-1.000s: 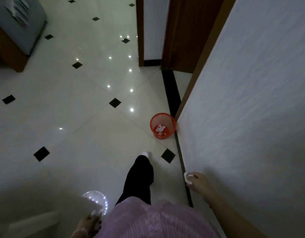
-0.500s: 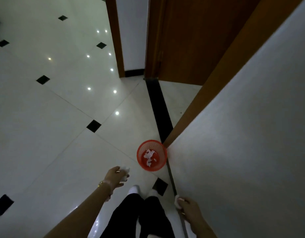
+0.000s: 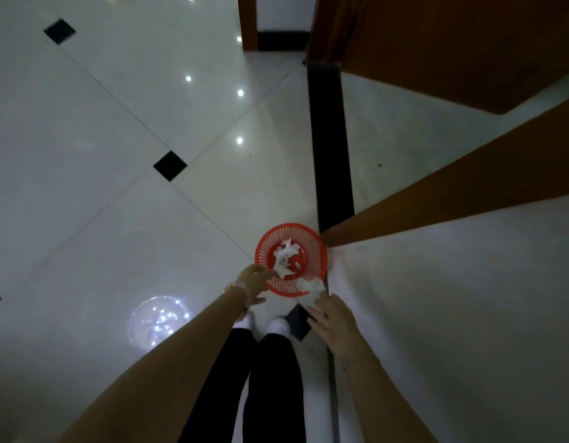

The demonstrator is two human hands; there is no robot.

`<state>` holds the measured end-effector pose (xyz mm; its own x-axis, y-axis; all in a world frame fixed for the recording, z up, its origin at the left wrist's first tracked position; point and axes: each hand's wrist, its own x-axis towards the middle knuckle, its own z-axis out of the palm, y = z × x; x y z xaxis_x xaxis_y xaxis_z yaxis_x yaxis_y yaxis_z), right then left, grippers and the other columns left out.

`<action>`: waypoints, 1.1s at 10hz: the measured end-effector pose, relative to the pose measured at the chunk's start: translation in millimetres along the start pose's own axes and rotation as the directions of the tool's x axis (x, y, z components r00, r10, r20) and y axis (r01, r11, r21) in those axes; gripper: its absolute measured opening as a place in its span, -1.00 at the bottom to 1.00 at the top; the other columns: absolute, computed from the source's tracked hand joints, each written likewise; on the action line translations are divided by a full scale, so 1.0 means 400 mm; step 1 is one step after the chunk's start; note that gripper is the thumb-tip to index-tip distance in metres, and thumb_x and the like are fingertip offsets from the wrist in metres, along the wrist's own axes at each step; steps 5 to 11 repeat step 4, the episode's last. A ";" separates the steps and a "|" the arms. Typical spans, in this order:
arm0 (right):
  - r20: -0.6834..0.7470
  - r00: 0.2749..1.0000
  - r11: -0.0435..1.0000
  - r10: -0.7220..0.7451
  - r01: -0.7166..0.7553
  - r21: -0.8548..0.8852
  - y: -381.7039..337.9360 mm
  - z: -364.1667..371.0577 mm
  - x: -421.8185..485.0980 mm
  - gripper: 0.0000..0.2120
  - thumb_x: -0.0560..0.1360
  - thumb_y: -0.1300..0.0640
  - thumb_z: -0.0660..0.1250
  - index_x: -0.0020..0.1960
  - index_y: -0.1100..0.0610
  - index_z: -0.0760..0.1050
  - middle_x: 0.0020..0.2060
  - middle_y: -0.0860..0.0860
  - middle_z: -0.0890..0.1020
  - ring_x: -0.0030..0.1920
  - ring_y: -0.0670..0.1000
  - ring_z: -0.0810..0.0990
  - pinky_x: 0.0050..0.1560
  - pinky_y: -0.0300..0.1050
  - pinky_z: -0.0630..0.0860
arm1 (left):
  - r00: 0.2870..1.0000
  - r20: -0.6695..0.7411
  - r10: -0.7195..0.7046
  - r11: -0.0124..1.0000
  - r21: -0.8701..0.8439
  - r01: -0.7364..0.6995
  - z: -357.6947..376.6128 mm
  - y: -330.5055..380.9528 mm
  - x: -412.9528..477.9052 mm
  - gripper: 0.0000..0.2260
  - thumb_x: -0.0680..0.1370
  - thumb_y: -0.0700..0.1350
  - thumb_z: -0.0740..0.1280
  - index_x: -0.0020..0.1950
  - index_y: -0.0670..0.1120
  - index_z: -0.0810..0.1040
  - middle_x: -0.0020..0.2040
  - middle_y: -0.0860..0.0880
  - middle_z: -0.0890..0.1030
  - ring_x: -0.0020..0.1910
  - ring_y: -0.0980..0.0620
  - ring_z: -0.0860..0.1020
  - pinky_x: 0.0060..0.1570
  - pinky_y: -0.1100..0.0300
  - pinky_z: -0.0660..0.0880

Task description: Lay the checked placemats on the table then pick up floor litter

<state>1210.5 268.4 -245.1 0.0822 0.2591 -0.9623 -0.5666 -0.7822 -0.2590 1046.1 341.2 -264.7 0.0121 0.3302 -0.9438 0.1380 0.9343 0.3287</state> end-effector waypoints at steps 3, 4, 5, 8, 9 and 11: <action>-0.158 0.980 0.992 -0.121 0.113 -0.062 -0.037 -0.040 -0.201 -0.88 0.55 0.31 0.23 0.06 0.30 0.48 0.18 0.33 0.54 -0.06 0.14 0.59 -0.19 -0.21 0.54 | 0.988 -0.066 0.140 0.990 0.041 -0.137 -0.107 -0.019 -0.186 -0.92 0.57 -0.25 0.23 0.02 -0.17 0.49 -0.02 -0.16 0.58 -0.04 -0.08 0.51 -0.14 0.14 0.46; -0.111 0.928 0.921 -0.355 0.327 -0.212 -0.067 -0.054 -0.324 -0.86 0.57 0.27 0.21 -0.05 0.13 0.53 0.09 0.30 0.60 -0.08 0.09 0.61 -0.06 -0.17 0.55 | 0.937 -0.099 0.335 0.938 -0.056 -0.341 -0.137 0.039 -0.354 -0.90 0.57 -0.26 0.22 -0.02 -0.13 0.53 -0.07 -0.08 0.61 0.02 -0.14 0.55 -0.09 0.15 0.48; -0.111 0.928 0.921 -0.355 0.327 -0.212 -0.067 -0.054 -0.324 -0.86 0.57 0.27 0.21 -0.05 0.13 0.53 0.09 0.30 0.60 -0.08 0.09 0.61 -0.06 -0.17 0.55 | 0.937 -0.099 0.335 0.938 -0.056 -0.341 -0.137 0.039 -0.354 -0.90 0.57 -0.26 0.22 -0.02 -0.13 0.53 -0.07 -0.08 0.61 0.02 -0.14 0.55 -0.09 0.15 0.48; -0.111 0.928 0.921 -0.355 0.327 -0.212 -0.067 -0.054 -0.324 -0.86 0.57 0.27 0.21 -0.05 0.13 0.53 0.09 0.30 0.60 -0.08 0.09 0.61 -0.06 -0.17 0.55 | 0.937 -0.099 0.335 0.938 -0.056 -0.341 -0.137 0.039 -0.354 -0.90 0.57 -0.26 0.22 -0.02 -0.13 0.53 -0.07 -0.08 0.61 0.02 -0.14 0.55 -0.09 0.15 0.48; -0.111 0.928 0.921 -0.355 0.327 -0.212 -0.067 -0.054 -0.324 -0.86 0.57 0.27 0.21 -0.05 0.13 0.53 0.09 0.30 0.60 -0.08 0.09 0.61 -0.06 -0.17 0.55 | 0.937 -0.099 0.335 0.938 -0.056 -0.341 -0.137 0.039 -0.354 -0.90 0.57 -0.26 0.22 -0.02 -0.13 0.53 -0.07 -0.08 0.61 0.02 -0.14 0.55 -0.09 0.15 0.48; -0.111 0.928 0.921 -0.355 0.327 -0.212 -0.067 -0.054 -0.324 -0.86 0.57 0.27 0.21 -0.05 0.13 0.53 0.09 0.30 0.60 -0.08 0.09 0.61 -0.06 -0.17 0.55 | 0.937 -0.099 0.335 0.938 -0.056 -0.341 -0.137 0.039 -0.354 -0.90 0.57 -0.26 0.22 -0.02 -0.13 0.53 -0.07 -0.08 0.61 0.02 -0.14 0.55 -0.09 0.15 0.48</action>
